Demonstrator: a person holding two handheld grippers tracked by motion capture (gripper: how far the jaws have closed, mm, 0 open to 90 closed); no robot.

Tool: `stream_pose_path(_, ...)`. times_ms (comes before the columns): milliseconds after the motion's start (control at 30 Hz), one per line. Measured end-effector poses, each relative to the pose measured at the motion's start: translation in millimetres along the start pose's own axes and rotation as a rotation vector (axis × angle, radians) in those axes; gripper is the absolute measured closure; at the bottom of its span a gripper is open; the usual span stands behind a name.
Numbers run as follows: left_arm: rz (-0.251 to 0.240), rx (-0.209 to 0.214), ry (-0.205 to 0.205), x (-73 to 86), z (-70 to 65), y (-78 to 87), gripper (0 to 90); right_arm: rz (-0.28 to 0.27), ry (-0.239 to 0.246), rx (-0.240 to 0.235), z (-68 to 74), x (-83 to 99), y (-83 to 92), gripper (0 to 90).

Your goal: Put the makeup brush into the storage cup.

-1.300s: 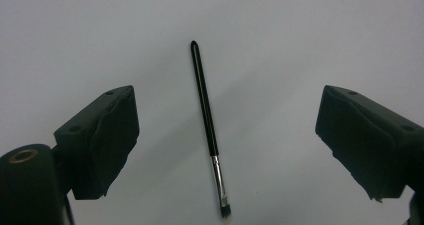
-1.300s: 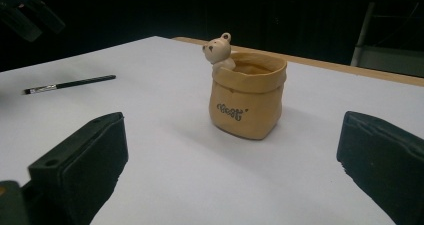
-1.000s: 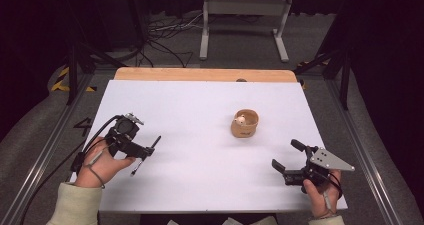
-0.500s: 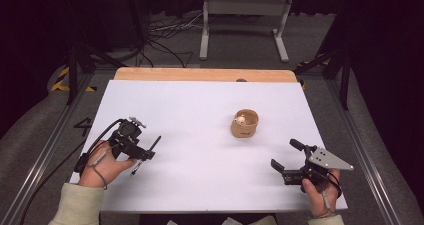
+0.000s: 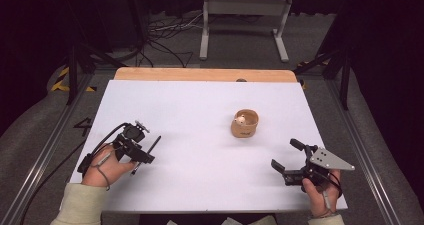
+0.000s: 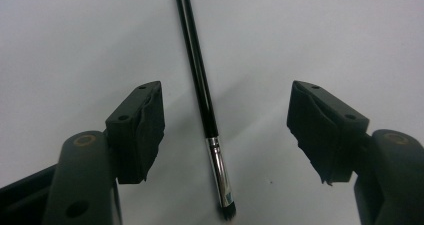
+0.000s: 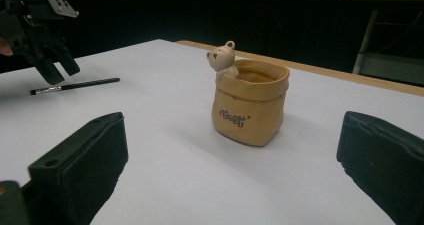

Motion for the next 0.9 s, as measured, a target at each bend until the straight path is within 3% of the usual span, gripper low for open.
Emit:
stream_pose_path(167, 0.014, -0.023, -0.001, 1.4, 3.5, -2.5, 40.6, 0.004, 0.001, -0.005, 0.4, 0.0, 0.3, 0.2)
stream_pose_path(400, 0.038, -0.021, 0.009, 2.3, 3.6, -7.2, 53.5, 0.007, 0.003, -0.013, 0.9, 0.4, 0.6, 0.2)
stream_pose_path(833, 0.062, -0.083, -0.006, 3.4, 4.2, -9.4, 69.8, 0.011, 0.002, -0.029, 2.7, 1.0, 0.3, 0.2)
stream_pose_path(900, 0.068, -0.09, -0.006, 3.8, 4.2, -9.2, 76.3, 0.012, 0.005, -0.03, 3.0, 1.3, 0.0, 0.2)
Point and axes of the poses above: each handheld gripper's, and its own axes: y roughly backward along the jaws, x roughly out of its underside, z roughly to its left, the point moved 7 cm from there along -y, roughly forward along the jaws, and after that the axes turned 15 degrees about x, right-handed, at the moved point
